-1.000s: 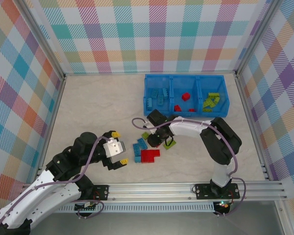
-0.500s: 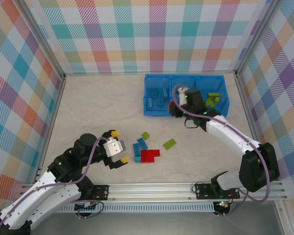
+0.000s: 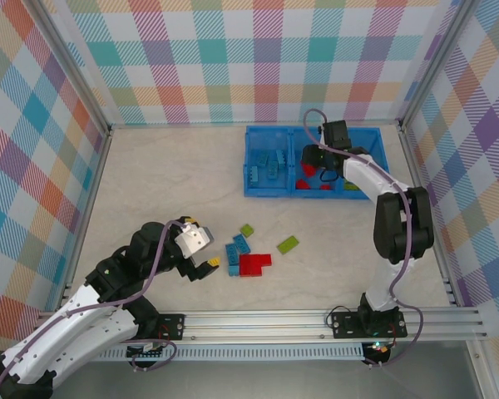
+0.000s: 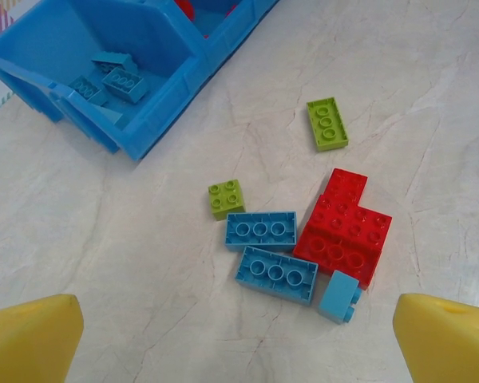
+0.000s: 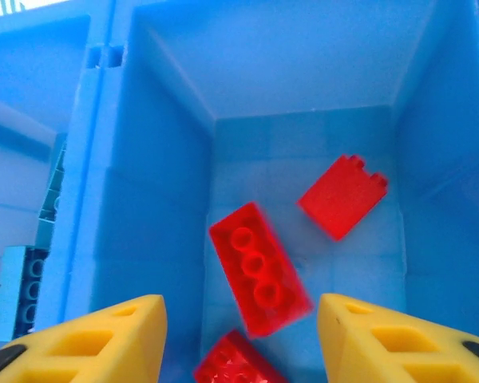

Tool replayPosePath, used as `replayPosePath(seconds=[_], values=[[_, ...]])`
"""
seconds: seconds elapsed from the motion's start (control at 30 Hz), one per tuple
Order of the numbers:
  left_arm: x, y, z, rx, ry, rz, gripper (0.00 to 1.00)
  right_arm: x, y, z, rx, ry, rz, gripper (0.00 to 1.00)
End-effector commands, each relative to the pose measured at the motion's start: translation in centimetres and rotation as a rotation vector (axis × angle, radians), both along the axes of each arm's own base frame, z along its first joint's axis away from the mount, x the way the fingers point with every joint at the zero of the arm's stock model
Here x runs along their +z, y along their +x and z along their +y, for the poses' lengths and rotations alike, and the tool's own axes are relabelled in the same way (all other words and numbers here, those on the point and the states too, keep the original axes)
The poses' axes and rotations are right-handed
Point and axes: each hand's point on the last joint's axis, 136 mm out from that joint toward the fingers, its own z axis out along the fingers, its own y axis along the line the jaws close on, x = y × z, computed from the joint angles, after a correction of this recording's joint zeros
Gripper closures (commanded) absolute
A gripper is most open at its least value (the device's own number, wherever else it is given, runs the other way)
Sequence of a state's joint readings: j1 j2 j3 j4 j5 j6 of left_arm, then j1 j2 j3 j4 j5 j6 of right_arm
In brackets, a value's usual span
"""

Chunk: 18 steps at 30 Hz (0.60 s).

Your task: Sort the legos into containers by color

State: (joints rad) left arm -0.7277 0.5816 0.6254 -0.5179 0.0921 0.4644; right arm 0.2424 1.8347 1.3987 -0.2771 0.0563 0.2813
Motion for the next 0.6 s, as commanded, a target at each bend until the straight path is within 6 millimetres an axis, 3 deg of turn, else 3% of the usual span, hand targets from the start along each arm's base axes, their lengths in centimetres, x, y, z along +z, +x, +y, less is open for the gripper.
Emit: replayPosePath(seconds=[0.0, 0.1, 0.17, 0.3, 0.4, 0.57], values=[[1.3, 0.0, 0.0, -0.015, -0.009, -0.037, 0.0, 5.4, -1.7, 0.7, 0.021, 0.084, -0.088, 0.46], [0.3, -1.0, -0.2, -0.091, 0.022, -0.041, 0.0, 7.3, -5.9, 2.8, 0.113, 0.234, -0.083, 0.45], [0.0, -1.2, -0.4, -0.115, 0.027, -0.048, 0.0, 7.3, -9.9, 4.9, 0.177, 0.248, -0.063, 0.44], [-0.7, -1.7, -0.5, -0.159, 0.05, -0.045, 0.0, 4.2, -19.7, 10.0, 0.433, 0.15, -0.004, 0.41], [-1.1, -2.1, -0.7, -0.186, 0.058, -0.036, 0.0, 1.4, -26.5, 12.1, 0.679, 0.044, 0.035, 0.41], [-1.1, -2.3, -1.1, -0.214, 0.053, -0.026, 0.0, -4.0, -31.6, 11.6, 0.972, -0.288, 0.043, 0.4]])
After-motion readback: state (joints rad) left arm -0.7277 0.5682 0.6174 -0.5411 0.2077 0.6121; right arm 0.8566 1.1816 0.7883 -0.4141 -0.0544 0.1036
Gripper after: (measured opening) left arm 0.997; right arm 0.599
